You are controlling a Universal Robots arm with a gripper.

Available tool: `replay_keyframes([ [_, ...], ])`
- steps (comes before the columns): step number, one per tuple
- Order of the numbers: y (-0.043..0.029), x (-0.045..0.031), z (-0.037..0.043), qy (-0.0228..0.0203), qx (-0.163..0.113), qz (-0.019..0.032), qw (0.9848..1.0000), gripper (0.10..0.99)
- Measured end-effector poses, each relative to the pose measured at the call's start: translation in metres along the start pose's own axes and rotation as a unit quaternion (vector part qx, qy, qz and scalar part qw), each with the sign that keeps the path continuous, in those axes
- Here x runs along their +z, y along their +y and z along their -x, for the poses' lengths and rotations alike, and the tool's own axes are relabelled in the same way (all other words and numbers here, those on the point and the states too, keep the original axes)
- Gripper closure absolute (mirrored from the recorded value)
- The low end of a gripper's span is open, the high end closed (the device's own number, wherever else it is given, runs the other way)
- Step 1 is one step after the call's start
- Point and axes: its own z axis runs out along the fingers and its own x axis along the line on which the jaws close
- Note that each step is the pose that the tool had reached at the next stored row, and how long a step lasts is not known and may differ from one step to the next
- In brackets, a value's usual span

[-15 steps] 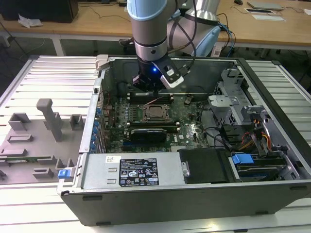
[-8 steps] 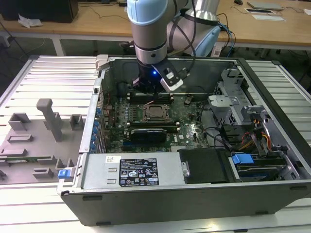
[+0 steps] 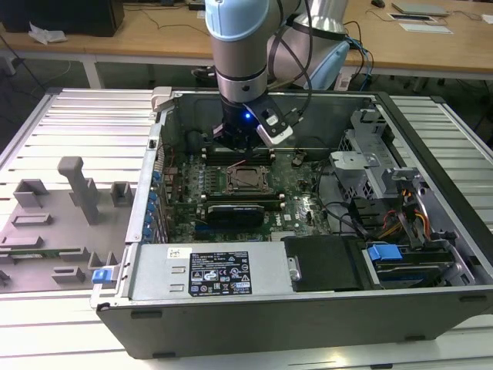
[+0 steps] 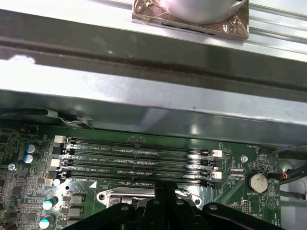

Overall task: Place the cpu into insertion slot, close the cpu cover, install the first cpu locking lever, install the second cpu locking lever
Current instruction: 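Install the first cpu locking lever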

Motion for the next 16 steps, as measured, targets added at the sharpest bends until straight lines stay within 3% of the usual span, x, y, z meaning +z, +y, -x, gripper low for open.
replay_keyframes([
  [2, 0.0006, 0.0009, -0.0004, -0.0065, 0.002, -0.001, 1.0, 0.98],
  [6, 0.0009, 0.003, -0.0009, -0.0131, 0.01, -0.0031, 0.9999, 0.98],
  [8, 0.0006, 0.0049, -0.0013, -0.018, 0.036, -0.0077, 0.9992, 0.98],
  [16, 0.0064, 0.0079, -0.0015, -0.0216, 0.054, -0.011, 0.9982, 0.98],
])
